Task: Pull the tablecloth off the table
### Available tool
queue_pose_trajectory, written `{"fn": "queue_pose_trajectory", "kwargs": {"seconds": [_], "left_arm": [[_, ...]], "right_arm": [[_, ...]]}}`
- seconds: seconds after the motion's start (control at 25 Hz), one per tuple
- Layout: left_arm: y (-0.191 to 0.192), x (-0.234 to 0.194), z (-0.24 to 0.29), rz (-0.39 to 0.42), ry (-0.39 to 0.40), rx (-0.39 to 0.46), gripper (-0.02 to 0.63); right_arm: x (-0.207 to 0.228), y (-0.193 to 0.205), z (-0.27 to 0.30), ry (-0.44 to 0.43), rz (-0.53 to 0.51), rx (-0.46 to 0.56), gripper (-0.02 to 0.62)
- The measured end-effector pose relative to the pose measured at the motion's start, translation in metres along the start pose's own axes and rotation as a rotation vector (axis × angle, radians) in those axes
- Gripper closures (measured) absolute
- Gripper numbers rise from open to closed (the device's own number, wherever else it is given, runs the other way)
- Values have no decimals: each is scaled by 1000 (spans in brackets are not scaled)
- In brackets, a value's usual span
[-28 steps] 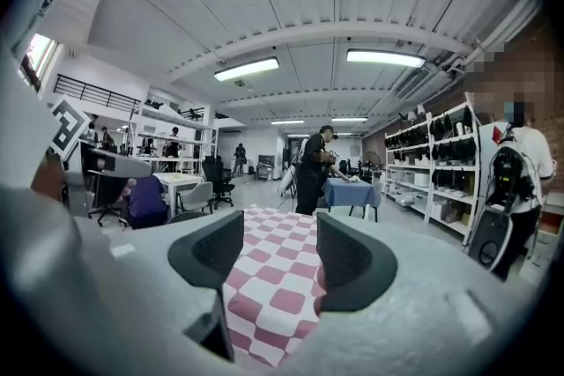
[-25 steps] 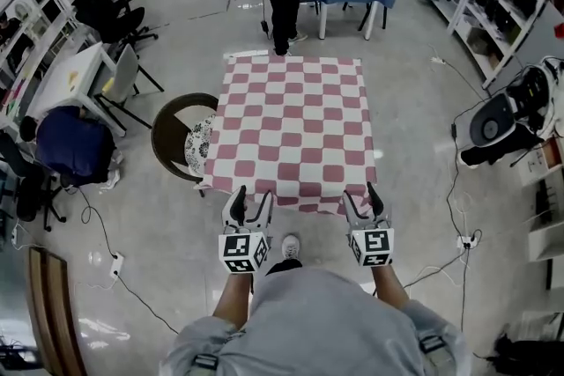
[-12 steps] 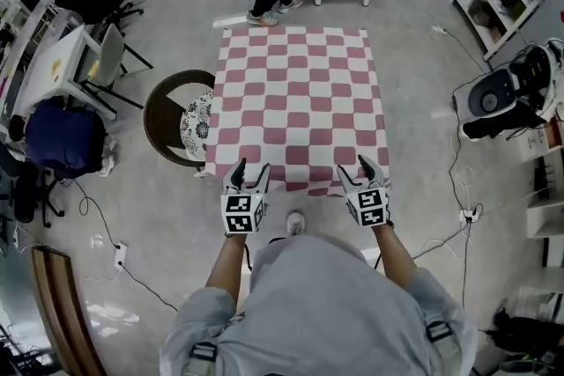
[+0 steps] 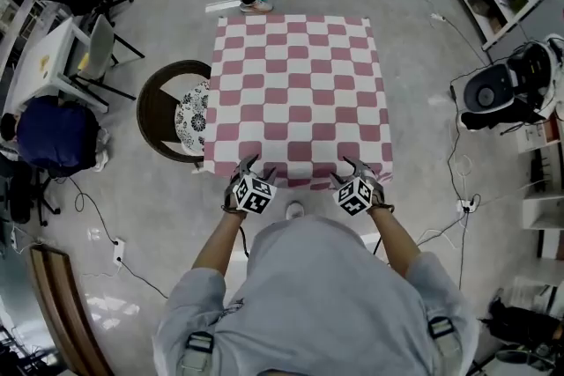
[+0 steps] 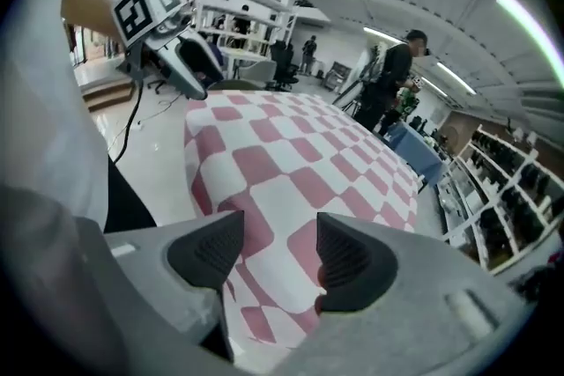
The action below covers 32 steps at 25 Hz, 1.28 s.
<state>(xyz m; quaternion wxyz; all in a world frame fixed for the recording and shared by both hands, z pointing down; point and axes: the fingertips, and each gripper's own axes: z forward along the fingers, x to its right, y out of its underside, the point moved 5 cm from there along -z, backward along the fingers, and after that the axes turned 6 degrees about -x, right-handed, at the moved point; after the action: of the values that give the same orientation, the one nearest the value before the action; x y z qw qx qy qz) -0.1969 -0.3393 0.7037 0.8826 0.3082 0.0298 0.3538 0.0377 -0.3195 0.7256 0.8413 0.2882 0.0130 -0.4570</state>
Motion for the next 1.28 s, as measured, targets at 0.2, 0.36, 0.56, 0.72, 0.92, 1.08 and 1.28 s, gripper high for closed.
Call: {"fn": "queue_pose_trajectory", "kwargs": {"seconds": [0.2, 0.36, 0.56, 0.72, 0.92, 1.08, 1.28], "left_arm": [[22, 14, 39, 269, 54, -143, 354], [37, 26, 61, 450, 96, -218, 354], [48, 31, 81, 573, 122, -281, 354], [48, 20, 94, 601, 103, -296, 354], [51, 19, 96, 634, 76, -280, 355], [53, 24, 97, 684, 20, -283, 388], [55, 24, 99, 705, -17, -312, 404]], "right_arm": [[-17, 19, 36, -31, -221, -145, 353], [-19, 39, 59, -47, -316, -242, 353], [-22, 53, 73, -70, -391, -307, 353], [-17, 48, 79, -40, -419, -305, 353], [-10, 43, 86, -7, -427, -321, 353], [-9, 48, 87, 22, -440, -319, 359], [-11, 47, 88, 50, -434, -305, 374]]}}
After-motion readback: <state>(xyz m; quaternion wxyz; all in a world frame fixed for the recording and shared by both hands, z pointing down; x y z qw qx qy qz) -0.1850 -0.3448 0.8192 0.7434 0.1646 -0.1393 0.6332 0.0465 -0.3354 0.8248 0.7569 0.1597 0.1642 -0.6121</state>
